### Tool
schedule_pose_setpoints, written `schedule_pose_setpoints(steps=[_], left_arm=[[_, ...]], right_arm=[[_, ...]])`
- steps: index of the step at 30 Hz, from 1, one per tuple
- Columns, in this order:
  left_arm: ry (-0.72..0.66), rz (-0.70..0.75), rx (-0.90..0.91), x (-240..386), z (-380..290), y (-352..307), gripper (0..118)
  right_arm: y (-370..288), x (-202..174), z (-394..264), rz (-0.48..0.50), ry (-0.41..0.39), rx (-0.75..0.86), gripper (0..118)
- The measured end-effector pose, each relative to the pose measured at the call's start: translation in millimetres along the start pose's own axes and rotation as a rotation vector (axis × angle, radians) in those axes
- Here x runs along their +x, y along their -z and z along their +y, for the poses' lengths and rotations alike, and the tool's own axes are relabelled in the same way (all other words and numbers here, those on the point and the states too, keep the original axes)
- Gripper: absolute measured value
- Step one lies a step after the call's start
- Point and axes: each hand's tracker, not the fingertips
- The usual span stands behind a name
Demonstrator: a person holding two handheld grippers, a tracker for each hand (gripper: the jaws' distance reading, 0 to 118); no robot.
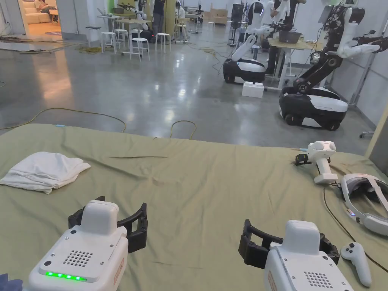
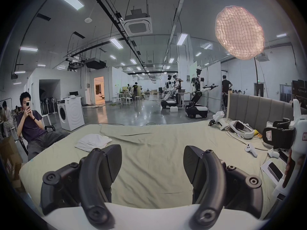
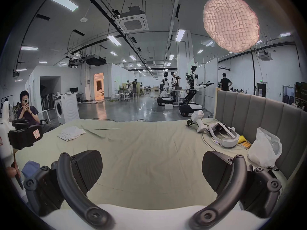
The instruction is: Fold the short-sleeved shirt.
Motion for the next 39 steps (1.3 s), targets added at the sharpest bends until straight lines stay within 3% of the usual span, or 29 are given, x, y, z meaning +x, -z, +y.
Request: schedule_pose_setpoints(steps=[3,9,15,25,29,32,39], left_arm=[[-0.035,-0.026,-0.006,-0.7,-0.7,-1.3,82],[-0.065,-0.025,-0.036,-1.7,-3.8,1.2,82],[-0.080,-0.004,-0.005,-3.4,-6.8,-3.2,82],[-0.061,0.062,0.072,-1.7,-5.2,-4.3,84],[-0.052,0.057,0.123,-1.6,-7.7,-7.5,86],[-0.035,0.061,0.134,0.0,-6.9,-8.4,95],[-0.026,0.037,0.090,-1.9,-3.3,-4.9,96]], right_arm=[[3.0,0.0,0.2,-0.008,0.026,-0.017,118],[6.9,11.3,3.7,0.090,0.204,-0.076,118],[10.7,15.7,8.4,0.057,0.262,-0.096,118],[11.8,11.2,10.7,-0.008,0.239,-0.126,118],[12.3,4.9,13.9,-0.059,0.196,-0.138,118],[13.3,2.1,14.0,-0.079,0.173,-0.134,118],[13.2,0.4,10.9,-0.075,0.153,-0.135,118]])
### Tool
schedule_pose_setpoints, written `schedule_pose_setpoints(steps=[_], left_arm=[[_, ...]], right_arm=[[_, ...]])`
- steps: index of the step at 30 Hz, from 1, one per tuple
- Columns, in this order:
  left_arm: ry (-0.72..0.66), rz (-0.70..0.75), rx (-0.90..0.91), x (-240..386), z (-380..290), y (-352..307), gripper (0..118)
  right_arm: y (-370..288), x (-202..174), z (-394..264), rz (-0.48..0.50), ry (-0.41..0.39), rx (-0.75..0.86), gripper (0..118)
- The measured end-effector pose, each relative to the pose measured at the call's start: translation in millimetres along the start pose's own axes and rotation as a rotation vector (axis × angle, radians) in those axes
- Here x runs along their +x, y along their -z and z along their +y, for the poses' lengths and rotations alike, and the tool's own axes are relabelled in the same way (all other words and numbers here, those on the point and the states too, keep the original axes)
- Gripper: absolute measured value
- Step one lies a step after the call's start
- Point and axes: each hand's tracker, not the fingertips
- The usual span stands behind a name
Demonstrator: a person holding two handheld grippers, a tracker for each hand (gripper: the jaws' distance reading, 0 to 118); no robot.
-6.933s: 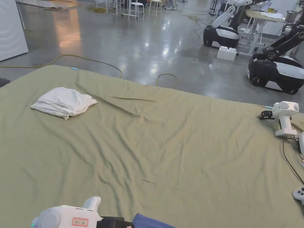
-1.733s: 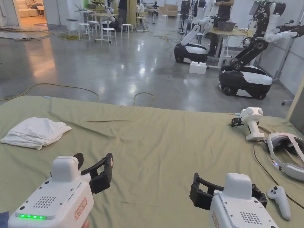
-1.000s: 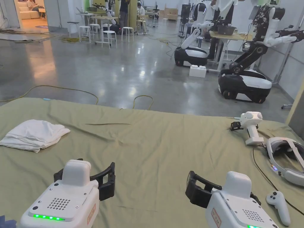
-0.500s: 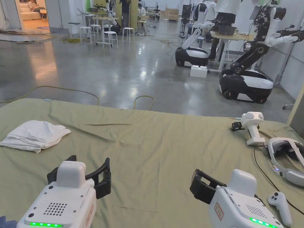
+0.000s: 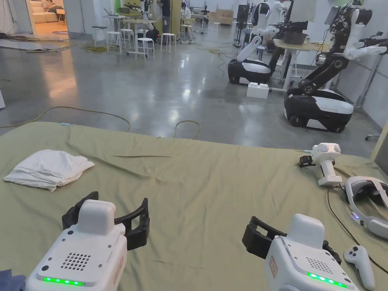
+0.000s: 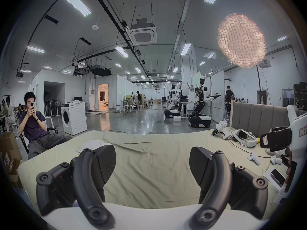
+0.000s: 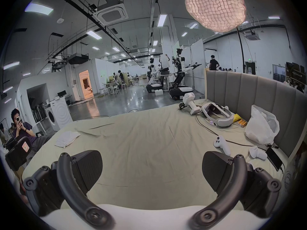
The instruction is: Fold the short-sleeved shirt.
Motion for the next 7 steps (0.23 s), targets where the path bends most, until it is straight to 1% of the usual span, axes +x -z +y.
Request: schedule_pose_setpoints(steps=[4,7], left_arm=[[0.003,-0.005,-0.021,-0.9,-2.3,1.8,96],[0.000,-0.008,-0.031,-1.8,-3.7,1.6,96]], right_arm=[[4.2,0.9,-0.5,0.001,0.000,-0.021,115],[6.1,6.3,2.3,0.037,0.059,-0.076,115]])
